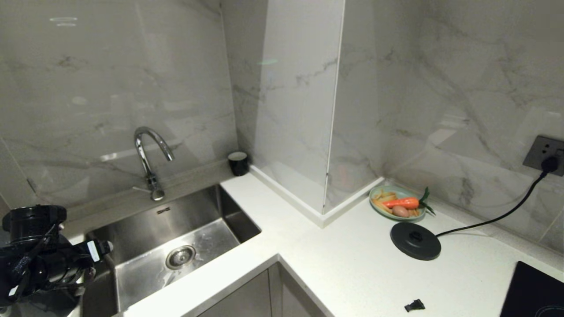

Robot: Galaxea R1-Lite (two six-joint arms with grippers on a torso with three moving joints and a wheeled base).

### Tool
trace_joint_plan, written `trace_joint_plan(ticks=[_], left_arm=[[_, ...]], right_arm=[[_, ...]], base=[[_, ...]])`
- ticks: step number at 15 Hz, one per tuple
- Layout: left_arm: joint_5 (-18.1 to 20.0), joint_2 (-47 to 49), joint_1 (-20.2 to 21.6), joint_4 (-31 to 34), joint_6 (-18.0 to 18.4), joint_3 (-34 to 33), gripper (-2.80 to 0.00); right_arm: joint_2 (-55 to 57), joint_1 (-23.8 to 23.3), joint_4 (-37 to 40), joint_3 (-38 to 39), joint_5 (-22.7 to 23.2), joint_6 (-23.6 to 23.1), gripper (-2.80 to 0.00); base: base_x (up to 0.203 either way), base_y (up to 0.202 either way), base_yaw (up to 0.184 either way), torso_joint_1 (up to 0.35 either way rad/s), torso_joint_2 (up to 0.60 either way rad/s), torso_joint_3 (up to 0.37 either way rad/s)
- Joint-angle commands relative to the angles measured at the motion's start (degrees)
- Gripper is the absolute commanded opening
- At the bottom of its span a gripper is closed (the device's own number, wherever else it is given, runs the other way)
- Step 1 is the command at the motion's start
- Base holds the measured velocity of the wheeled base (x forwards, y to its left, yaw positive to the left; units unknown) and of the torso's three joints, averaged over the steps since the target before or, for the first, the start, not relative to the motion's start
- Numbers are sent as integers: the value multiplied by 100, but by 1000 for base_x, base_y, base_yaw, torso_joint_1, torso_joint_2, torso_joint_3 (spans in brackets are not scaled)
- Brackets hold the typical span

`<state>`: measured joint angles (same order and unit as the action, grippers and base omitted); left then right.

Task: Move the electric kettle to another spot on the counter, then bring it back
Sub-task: Grab the kettle

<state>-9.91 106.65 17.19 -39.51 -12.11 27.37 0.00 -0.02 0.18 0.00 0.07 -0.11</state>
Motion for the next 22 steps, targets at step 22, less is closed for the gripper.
trace_joint_plan(ticks=[22], left_arm=[[611,679,486,-1472,72,25,0]], right_arm=[[5,-3,-1,0,1,-4,-280]], base=[[0,0,0,0,0,0]])
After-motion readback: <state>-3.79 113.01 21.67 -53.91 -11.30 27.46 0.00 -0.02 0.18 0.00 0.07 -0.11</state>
